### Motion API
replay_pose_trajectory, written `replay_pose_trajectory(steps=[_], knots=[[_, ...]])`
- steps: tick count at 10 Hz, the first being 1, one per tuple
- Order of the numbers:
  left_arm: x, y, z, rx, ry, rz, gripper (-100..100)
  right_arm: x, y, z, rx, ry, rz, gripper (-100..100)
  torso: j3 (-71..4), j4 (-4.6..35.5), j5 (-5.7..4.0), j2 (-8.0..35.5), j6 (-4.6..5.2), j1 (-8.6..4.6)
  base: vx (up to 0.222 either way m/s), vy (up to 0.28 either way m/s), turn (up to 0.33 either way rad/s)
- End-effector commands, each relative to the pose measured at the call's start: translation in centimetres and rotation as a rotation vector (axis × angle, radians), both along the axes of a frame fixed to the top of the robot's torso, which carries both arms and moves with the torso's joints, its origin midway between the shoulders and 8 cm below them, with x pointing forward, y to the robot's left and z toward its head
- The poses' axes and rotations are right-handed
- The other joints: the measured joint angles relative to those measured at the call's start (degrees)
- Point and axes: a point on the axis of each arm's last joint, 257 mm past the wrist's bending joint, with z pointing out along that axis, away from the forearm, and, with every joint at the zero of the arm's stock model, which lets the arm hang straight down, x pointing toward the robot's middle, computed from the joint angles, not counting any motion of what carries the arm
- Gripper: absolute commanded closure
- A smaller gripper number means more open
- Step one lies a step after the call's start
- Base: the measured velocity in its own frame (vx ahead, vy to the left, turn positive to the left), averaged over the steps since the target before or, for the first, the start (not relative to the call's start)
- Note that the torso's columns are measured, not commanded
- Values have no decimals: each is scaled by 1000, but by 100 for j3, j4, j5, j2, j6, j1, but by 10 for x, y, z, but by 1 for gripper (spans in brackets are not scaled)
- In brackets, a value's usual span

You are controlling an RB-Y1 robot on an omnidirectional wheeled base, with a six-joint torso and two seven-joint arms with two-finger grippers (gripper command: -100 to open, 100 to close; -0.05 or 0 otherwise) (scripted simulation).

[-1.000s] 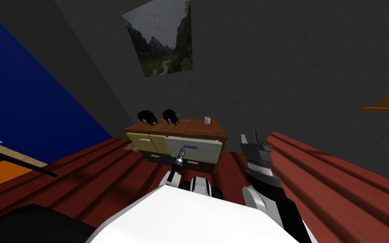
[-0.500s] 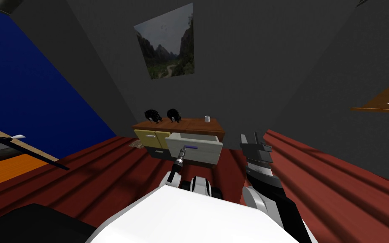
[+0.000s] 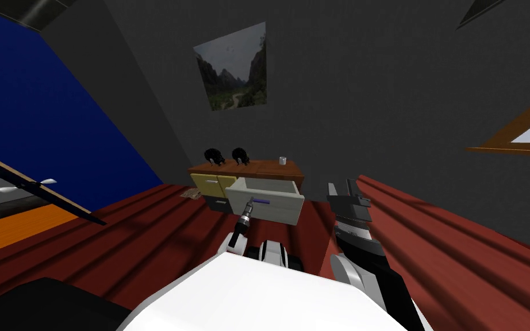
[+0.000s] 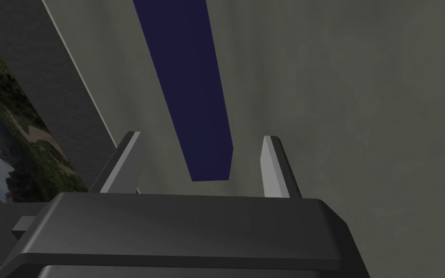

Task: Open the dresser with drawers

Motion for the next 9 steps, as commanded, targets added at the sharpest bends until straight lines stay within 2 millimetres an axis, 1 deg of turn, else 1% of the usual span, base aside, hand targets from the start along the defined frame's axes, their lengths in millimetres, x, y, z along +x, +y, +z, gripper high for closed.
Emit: replay_pose_trajectory(steps=[1,8,9], knots=[[9,-2,10,1,3,-1,-100,0,0,0,0,0,0,0,15,9,-2,25,1,-5,-29,6,9],[43,-8,50,4,3,-8,-100,0,0,0,0,0,0,0,30,18,-2,50,2,-7,-45,3,7],[39,-7,43,4,10,-6,-100,0,0,0,0,0,0,0,35,30,-8,59,2,-11,-16,3,0]])
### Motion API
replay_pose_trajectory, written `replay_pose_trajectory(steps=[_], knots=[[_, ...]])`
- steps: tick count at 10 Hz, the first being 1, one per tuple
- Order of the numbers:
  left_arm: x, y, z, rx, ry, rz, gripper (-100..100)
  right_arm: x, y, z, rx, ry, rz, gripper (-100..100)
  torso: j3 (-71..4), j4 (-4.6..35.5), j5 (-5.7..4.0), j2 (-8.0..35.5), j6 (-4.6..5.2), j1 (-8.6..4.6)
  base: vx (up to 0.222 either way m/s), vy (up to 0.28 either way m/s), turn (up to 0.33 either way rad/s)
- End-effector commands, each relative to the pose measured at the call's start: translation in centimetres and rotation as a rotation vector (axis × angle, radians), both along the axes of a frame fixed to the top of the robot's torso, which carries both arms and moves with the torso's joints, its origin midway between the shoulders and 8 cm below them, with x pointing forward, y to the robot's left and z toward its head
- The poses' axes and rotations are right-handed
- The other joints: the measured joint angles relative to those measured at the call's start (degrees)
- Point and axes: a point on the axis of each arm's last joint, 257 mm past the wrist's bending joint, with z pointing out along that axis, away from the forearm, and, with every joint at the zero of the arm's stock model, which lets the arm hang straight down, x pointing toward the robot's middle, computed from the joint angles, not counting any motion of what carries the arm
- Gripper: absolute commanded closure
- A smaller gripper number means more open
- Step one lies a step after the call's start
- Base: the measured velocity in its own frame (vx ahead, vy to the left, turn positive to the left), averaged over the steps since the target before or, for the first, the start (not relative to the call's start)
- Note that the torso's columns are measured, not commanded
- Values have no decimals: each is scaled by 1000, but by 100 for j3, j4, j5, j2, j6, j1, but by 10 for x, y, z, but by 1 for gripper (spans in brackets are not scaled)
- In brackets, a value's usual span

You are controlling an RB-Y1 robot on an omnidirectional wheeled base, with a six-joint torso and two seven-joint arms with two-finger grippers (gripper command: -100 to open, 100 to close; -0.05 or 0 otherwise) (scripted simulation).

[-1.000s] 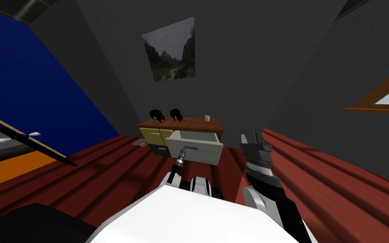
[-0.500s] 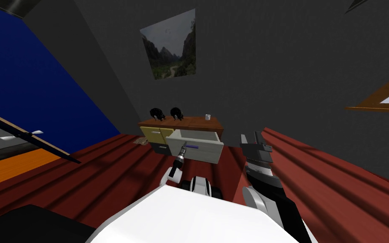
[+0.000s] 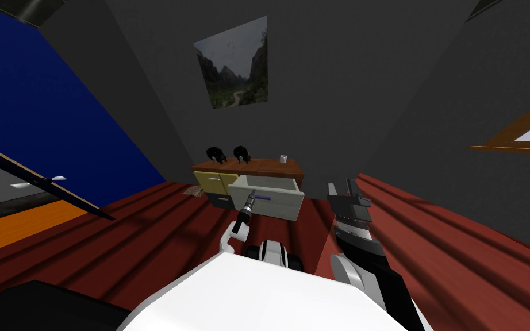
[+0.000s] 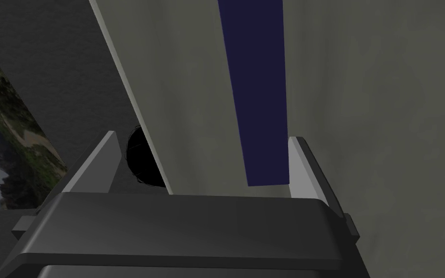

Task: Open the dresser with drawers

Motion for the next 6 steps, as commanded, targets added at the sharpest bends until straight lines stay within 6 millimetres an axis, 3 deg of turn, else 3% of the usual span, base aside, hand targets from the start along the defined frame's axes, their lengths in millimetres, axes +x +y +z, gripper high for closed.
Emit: replay_pose_trajectory(steps=[1,6], knots=[[0,0,0,0,4,0,0,0,0,0,0,0,0,0,1,-5,2,-1,0,-1,0,0,0],[0,0,-3,0,8,1,0,0,0,0,0,0,0,0,-2,-13,6,-7,1,5,0,0,0]])
